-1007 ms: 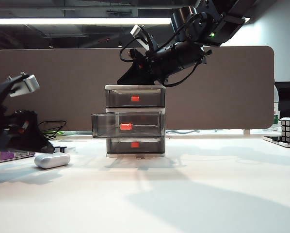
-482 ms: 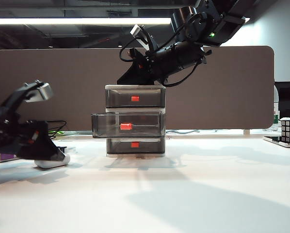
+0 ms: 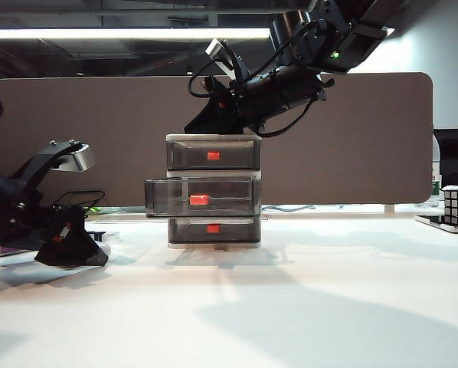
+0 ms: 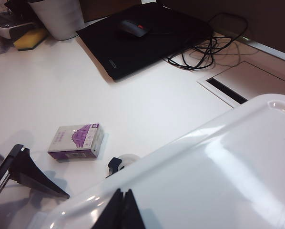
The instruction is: Open the second layer of the drawer on the table, pick up the earphone case on the table and put it in, and finally close the drawer.
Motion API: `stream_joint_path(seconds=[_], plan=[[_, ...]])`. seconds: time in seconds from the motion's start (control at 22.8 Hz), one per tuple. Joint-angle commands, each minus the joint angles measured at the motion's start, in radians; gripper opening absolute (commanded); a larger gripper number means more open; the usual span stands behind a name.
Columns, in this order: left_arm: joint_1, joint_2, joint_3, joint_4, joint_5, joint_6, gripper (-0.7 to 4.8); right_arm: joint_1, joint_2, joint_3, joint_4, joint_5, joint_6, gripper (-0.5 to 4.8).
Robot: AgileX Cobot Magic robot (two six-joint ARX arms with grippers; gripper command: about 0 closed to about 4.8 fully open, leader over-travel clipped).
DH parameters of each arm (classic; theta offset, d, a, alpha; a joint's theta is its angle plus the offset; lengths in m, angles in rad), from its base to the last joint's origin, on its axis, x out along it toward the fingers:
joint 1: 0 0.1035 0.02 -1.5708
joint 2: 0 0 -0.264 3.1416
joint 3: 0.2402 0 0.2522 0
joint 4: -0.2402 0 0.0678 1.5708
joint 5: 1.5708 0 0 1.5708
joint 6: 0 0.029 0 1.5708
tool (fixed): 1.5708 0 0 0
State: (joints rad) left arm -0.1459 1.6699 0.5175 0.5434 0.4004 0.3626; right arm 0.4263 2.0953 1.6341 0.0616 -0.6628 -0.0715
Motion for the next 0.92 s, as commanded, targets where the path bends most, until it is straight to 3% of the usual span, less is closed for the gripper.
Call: stream_joint_path(seconds=[0.04, 0.18, 0.35, 0.48, 0.74, 0.92], plan=[[-0.002, 0.017, 0.011, 0.005, -0.006, 0.000, 4.79, 0.002, 0.021, -0.016, -0.088, 0.005, 0.019, -0.05], [-0.002, 0.020, 0.011, 0.004, -0.007, -0.007, 4.79, 0.002, 0.021, -0.016, -0.088, 0.005, 0.019, -0.05], [-0.002, 0.020, 0.011, 0.004, 0.008, -0.023, 3.70, 0.002, 0.021, -0.016, -0.088, 0.006, 0.019, -0.05], [-0.003, 0.020, 0.011, 0.000, 0.013, -0.023, 3.55, 0.002, 0.021, -0.016, -0.088, 0.006, 0.019, -0.05], [-0.005, 0.020, 0.011, 0.000, 0.068, -0.023, 1.60, 0.002, 0.021, -0.016, -0.088, 0.006, 0.019, -0.05], [-0.005, 0.020, 0.011, -0.002, 0.075, -0.023, 1.12, 0.002, 0.021, -0.016, -0.088, 0.005, 0.019, -0.05]])
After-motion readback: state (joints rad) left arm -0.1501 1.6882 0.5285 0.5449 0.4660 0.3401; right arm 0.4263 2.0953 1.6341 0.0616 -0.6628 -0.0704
